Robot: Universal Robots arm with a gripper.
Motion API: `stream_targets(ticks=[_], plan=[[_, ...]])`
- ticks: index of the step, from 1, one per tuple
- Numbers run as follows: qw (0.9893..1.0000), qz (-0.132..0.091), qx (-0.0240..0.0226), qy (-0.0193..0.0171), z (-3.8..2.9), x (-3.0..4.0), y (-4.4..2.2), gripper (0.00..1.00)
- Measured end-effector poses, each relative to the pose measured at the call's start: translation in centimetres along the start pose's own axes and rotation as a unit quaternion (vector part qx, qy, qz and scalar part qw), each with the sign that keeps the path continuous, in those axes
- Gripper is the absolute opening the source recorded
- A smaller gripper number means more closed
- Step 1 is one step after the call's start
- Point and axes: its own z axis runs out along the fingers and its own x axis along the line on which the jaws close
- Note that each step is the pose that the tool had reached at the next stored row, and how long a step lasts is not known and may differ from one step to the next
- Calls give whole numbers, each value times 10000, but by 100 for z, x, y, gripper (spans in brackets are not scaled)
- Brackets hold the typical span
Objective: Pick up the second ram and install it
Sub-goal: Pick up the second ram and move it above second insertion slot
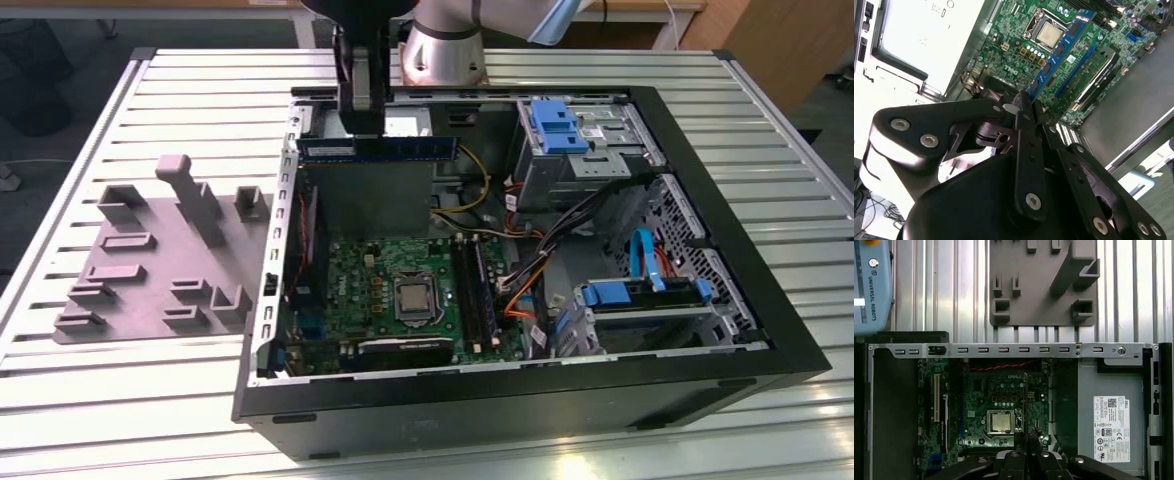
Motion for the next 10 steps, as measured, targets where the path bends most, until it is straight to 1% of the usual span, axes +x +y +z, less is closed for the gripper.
stream_targets(ticks=[10], plan=[[10000,0,0,0,-2,-2,-84,14]])
